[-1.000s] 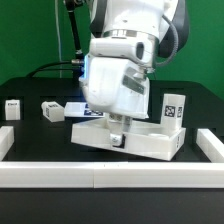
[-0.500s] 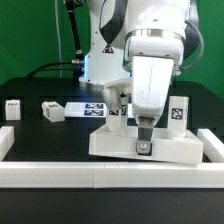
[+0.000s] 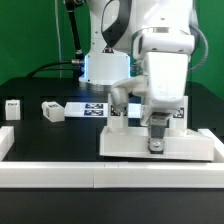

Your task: Assemble square table

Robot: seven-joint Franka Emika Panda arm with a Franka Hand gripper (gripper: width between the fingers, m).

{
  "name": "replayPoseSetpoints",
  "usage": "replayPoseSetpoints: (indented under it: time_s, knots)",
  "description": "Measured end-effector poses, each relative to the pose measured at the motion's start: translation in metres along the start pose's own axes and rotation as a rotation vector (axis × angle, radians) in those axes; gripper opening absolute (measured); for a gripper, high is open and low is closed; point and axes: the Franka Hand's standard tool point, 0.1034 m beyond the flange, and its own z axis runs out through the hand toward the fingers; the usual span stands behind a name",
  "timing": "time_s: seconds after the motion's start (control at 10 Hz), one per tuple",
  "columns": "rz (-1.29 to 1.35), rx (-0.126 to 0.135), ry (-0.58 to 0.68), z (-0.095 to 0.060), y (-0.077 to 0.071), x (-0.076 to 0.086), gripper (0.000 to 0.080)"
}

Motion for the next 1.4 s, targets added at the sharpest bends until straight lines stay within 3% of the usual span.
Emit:
replayPoseSetpoints:
  time_s: [0.2, 0.8, 1.0, 1.1, 1.4]
  knots:
    - [0.001, -0.028, 0.022, -0.006, -0.003, 0.004, 0.0077]
    - [0.012, -0.023, 0.017, -0.007, -0.002, 0.002, 0.0078]
    - [0.082, 0.106, -0.066, -0.002, -0.013, 0.017, 0.0078]
    - [0.079, 0.125, -0.1, -0.003, -0.012, 0.021, 0.0078]
    - [0.071, 0.126, -0.119, -0.001, -0.014, 0.016, 0.008]
